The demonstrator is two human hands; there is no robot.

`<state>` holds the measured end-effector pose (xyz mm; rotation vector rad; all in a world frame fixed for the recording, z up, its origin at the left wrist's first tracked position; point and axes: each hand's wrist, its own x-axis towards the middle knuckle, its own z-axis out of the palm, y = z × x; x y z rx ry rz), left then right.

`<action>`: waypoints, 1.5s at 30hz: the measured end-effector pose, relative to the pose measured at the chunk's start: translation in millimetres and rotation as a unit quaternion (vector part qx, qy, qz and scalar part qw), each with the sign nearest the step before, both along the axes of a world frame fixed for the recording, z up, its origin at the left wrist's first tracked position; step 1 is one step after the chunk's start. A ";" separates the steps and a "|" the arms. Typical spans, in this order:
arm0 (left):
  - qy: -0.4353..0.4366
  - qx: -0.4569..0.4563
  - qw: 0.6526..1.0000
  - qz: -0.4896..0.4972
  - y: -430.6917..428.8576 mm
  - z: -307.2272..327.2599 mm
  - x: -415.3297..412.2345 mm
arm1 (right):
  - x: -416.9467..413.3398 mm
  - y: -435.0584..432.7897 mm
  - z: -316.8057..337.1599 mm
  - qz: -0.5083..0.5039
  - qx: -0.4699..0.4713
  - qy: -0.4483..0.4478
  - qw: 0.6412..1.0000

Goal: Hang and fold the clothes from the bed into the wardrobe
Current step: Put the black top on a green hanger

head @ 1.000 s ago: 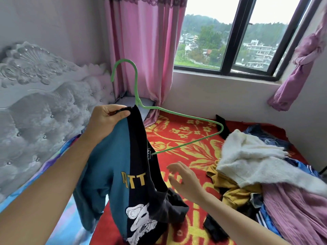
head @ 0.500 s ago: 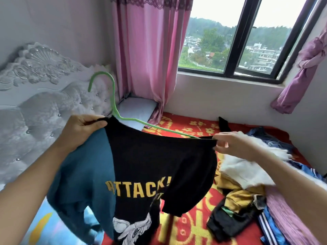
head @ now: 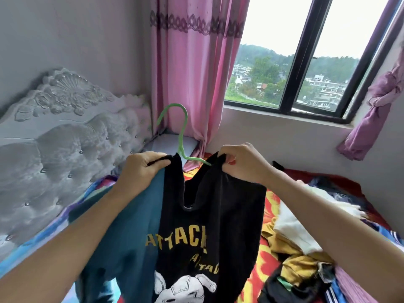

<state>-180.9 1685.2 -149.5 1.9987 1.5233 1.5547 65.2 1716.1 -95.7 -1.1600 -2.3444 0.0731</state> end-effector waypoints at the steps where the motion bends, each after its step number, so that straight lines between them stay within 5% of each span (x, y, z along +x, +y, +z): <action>1: -0.011 0.012 1.000 0.011 1.4 1.8 -0.8 | -2.2 1.1 2.4 0.004 -0.025 0.005 1.000; 5: -0.040 0.040 0.998 0.031 1.9 16.0 -7.7 | -2.6 9.5 12.3 0.007 -0.139 0.009 0.990; 9: -0.027 0.055 0.998 0.016 4.3 24.4 3.1 | -11.2 23.7 13.7 -0.032 -0.009 -0.169 0.985; 16: -0.033 0.062 0.998 0.004 6.6 33.7 5.6 | -20.6 34.0 29.6 0.011 -0.023 -0.192 0.981; 30: -0.103 -0.083 0.990 -0.050 -7.6 56.5 -73.3 | 15.8 60.7 67.3 -0.048 -0.184 0.044 0.981; 41: -0.004 -0.037 0.998 -0.051 -11.1 89.4 -56.6 | -32.0 43.5 73.6 0.125 -0.285 0.086 0.946; 45: -0.009 -0.043 0.999 -0.019 -29.9 97.2 -79.9 | -44.2 44.1 84.6 0.148 -0.254 0.107 0.950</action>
